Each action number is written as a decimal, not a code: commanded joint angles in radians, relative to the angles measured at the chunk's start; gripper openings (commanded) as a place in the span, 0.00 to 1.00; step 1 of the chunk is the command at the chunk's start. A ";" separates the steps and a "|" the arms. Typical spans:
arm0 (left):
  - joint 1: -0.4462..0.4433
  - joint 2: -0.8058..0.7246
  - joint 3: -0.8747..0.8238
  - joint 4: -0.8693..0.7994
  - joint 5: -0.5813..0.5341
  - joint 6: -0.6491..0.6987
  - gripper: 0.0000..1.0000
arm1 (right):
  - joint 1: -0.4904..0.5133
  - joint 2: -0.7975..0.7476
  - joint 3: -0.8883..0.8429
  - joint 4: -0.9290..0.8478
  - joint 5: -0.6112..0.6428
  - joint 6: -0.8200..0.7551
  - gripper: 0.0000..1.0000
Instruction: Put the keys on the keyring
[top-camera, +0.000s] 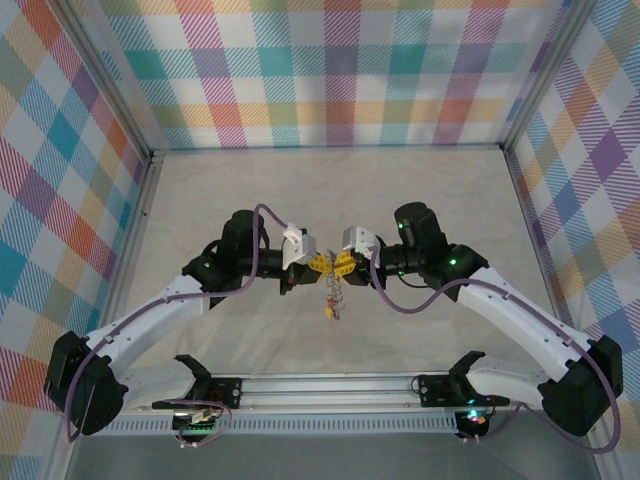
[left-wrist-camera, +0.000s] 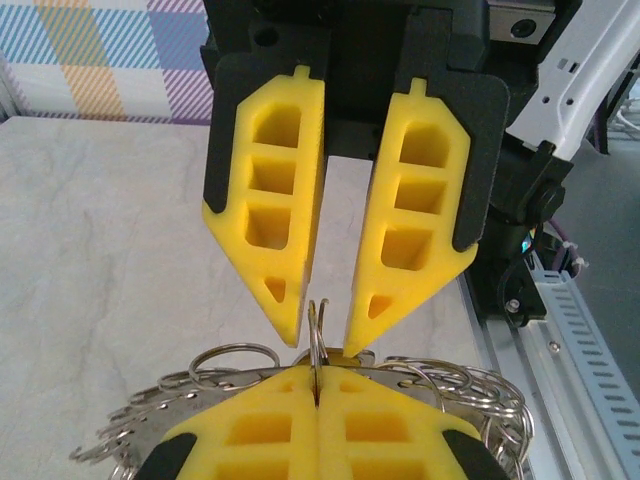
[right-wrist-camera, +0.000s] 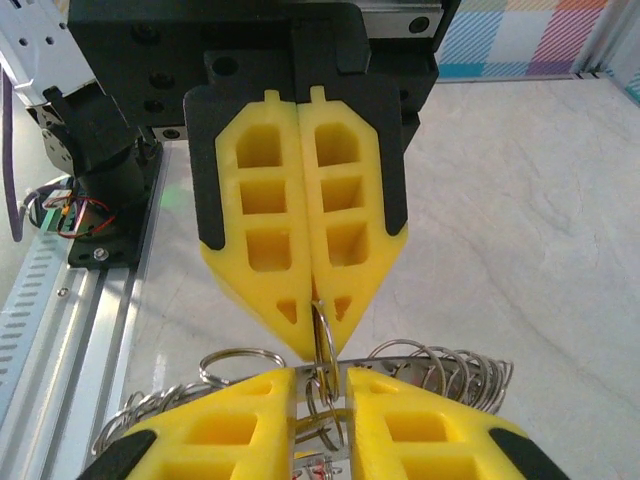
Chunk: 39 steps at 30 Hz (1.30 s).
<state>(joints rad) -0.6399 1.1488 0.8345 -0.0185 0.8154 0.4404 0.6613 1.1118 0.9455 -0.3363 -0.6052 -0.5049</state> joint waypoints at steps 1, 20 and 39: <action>-0.009 -0.028 -0.015 0.115 0.048 -0.018 0.00 | -0.013 -0.021 -0.014 0.020 -0.047 0.020 0.21; -0.007 -0.026 -0.049 0.242 0.024 -0.109 0.00 | -0.029 0.032 -0.010 0.023 -0.112 0.006 0.08; -0.010 -0.021 -0.086 0.291 -0.056 -0.141 0.04 | -0.029 0.089 0.006 0.112 -0.173 0.050 0.00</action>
<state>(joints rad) -0.6361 1.1431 0.7292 0.2081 0.7681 0.2981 0.6144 1.1931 0.9360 -0.2649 -0.7238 -0.4427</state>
